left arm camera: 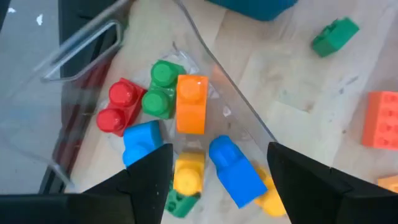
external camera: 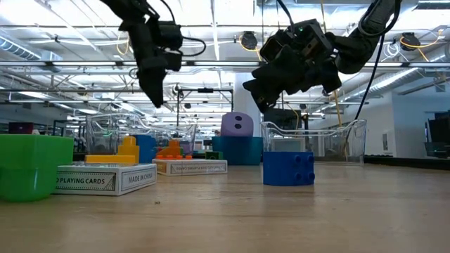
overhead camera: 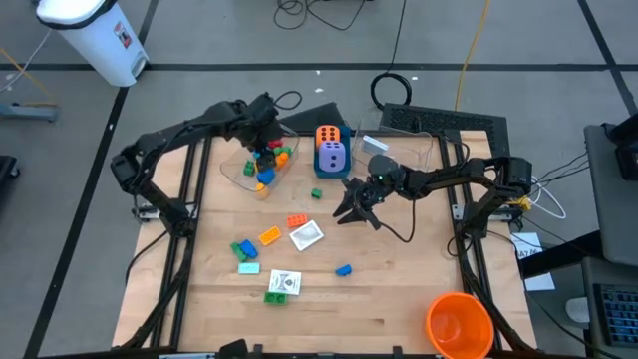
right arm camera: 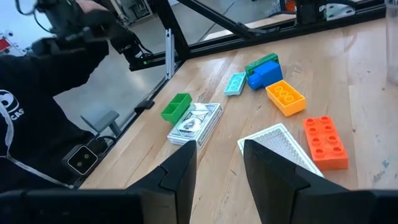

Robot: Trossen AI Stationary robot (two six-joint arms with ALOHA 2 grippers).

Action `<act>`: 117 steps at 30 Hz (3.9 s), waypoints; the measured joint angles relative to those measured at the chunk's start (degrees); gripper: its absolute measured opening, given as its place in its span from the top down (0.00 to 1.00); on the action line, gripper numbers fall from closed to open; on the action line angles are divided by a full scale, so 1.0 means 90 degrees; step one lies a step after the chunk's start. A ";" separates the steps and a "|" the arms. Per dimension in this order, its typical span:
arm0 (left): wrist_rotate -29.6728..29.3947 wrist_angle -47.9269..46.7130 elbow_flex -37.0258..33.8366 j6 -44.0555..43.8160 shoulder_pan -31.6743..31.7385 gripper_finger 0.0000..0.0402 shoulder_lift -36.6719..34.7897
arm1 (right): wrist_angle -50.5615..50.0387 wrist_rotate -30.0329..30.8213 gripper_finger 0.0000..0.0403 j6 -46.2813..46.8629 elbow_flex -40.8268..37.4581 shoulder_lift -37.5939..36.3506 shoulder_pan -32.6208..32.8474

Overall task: Pick & Place Toys
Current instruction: Put the green game piece into the left transparent bin

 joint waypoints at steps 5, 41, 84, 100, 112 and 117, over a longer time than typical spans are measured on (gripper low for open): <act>0.0052 -0.0419 0.0110 -0.0069 -0.0071 0.33 -0.0295 | -0.0063 0.0002 0.68 0.0000 0.0000 0.0000 0.0000; -0.1327 0.6878 -0.5595 -0.2391 -0.4000 0.33 -0.4125 | 0.0080 0.4717 0.68 -0.0998 -0.0272 0.0285 0.1090; -0.1831 0.9065 -0.5599 -0.1541 -0.4323 0.33 -0.2745 | 0.0663 0.6329 0.29 -0.0847 0.1013 0.2577 0.0696; -0.1831 0.9060 -0.5599 -0.1548 -0.4320 0.33 -0.2745 | 0.0473 0.6281 0.70 -0.0678 0.1013 0.2577 0.0591; -0.1831 0.9111 -0.5597 -0.1708 -0.4320 0.33 -0.2745 | 0.0526 0.6330 0.77 -0.1149 0.1005 0.2440 0.0674; -0.1826 0.9299 -0.5575 -0.1907 -0.4289 0.33 -0.2745 | 0.0444 0.6341 0.77 -0.1913 0.1005 0.2000 0.0973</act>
